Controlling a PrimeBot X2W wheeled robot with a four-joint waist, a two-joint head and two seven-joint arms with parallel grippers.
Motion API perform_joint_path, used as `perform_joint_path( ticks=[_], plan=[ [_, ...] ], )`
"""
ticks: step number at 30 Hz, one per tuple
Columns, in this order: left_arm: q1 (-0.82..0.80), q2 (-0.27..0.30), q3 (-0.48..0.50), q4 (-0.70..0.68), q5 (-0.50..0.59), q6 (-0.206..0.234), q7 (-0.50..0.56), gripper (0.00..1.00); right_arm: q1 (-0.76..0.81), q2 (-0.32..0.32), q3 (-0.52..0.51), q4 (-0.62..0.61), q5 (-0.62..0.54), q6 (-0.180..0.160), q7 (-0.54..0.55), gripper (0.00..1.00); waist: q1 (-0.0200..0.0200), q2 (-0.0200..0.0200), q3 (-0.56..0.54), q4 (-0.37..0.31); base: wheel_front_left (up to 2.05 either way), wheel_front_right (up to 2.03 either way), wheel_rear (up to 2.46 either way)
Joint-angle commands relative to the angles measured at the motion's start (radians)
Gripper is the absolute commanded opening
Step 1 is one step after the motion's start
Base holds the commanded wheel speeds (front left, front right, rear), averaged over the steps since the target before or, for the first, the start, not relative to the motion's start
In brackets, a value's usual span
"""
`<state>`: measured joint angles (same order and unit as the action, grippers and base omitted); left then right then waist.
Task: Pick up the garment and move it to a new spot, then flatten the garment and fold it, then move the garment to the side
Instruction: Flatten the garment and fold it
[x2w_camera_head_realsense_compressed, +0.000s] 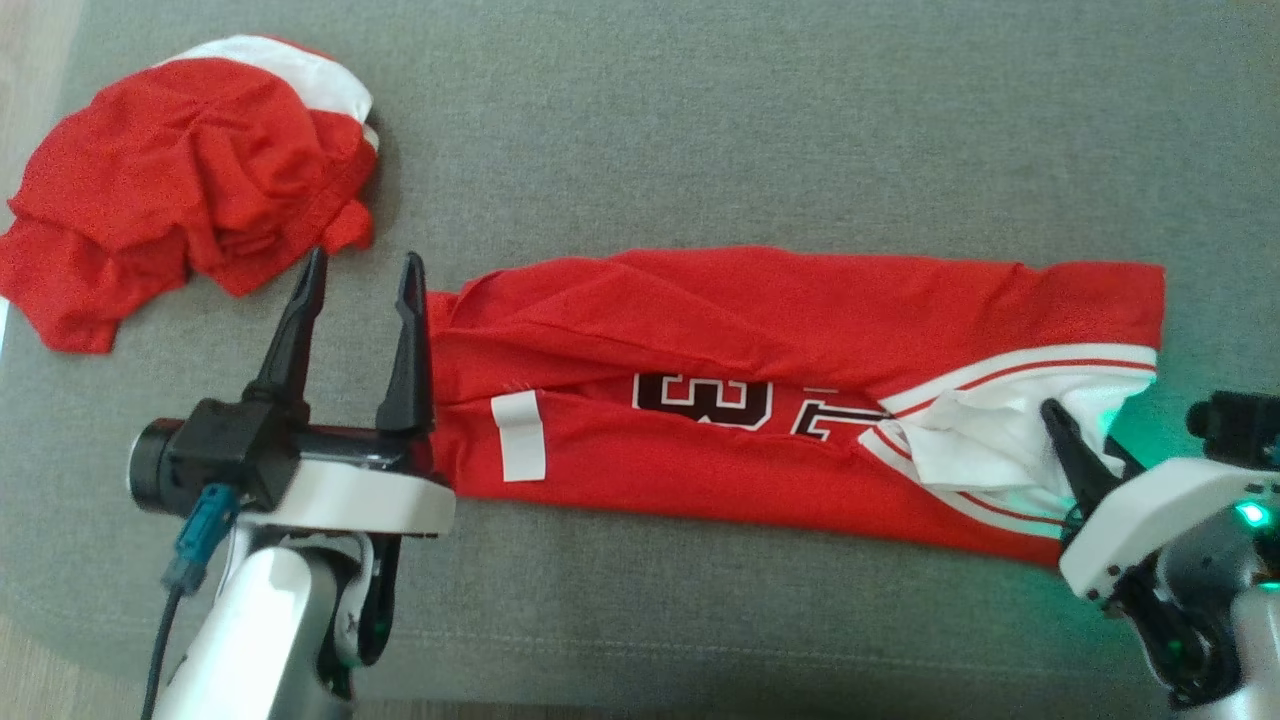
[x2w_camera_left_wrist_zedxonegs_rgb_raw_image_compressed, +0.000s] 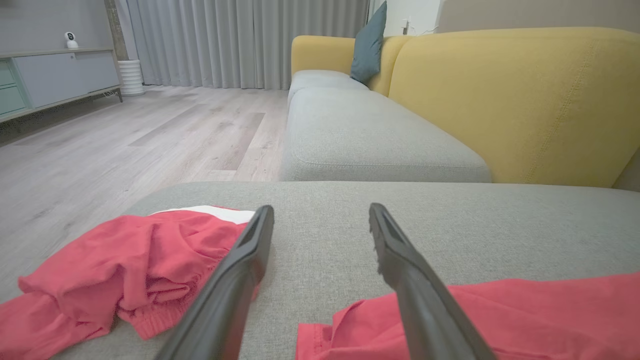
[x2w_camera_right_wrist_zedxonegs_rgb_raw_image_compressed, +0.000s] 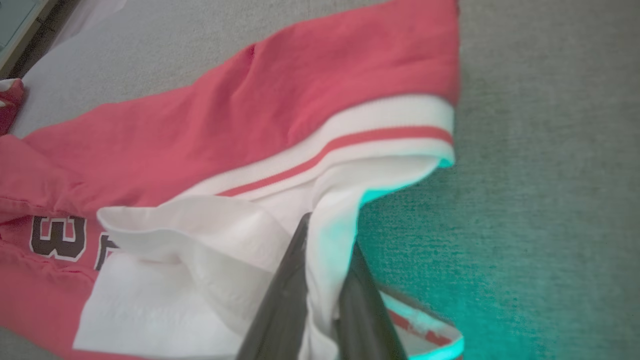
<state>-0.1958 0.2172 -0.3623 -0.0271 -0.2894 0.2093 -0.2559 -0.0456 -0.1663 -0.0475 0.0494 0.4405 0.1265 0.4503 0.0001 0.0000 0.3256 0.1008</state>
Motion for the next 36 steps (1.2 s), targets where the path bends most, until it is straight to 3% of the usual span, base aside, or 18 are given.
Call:
perform_joint_path(
  ticks=[1,13,17,21,27,32,36],
  plan=[
    [-0.014,0.011,0.050,-0.025,0.012,-0.004,-0.006,1.00,0.020,-0.009,0.005,-0.040,0.005,0.004,-0.007,0.00,-0.0001,0.0000,-0.011,-0.007,0.00,0.00,0.00],
    [0.034,-0.004,0.078,-0.011,0.028,-0.018,-0.006,1.00,0.084,-0.122,-0.188,-0.080,-0.017,0.004,-0.029,0.00,-0.0001,0.0000,-0.071,-0.054,0.00,0.00,0.00],
    [0.043,-0.008,0.079,-0.001,0.029,-0.023,-0.006,1.00,0.070,-0.144,-0.181,-0.116,-0.024,0.004,-0.005,0.00,-0.0001,0.0000,-0.094,-0.063,0.00,0.00,0.00],
    [0.056,-0.008,0.082,0.008,0.027,-0.025,-0.006,1.00,0.039,-0.112,-0.098,-0.225,-0.028,0.004,0.064,0.00,-0.0001,0.0000,-0.119,-0.069,0.00,0.00,0.00],
    [0.064,-0.009,0.081,0.016,0.024,-0.026,-0.006,1.00,-0.042,-0.009,0.133,-0.333,-0.019,0.004,0.143,0.00,-0.0001,0.0000,-0.135,-0.069,0.00,0.00,0.00],
    [0.055,-0.014,0.070,0.022,0.022,-0.030,-0.006,1.00,-0.118,0.087,0.326,-0.234,0.027,0.004,0.105,0.00,-0.0001,0.0000,-0.130,-0.046,0.00,0.00,0.00],
    [0.043,-0.021,0.063,0.026,0.023,-0.033,-0.006,1.00,-0.168,0.112,0.434,-0.090,0.070,0.004,0.026,0.00,-0.0001,0.0000,-0.118,-0.014,0.00,0.00,0.00]
  ],
)
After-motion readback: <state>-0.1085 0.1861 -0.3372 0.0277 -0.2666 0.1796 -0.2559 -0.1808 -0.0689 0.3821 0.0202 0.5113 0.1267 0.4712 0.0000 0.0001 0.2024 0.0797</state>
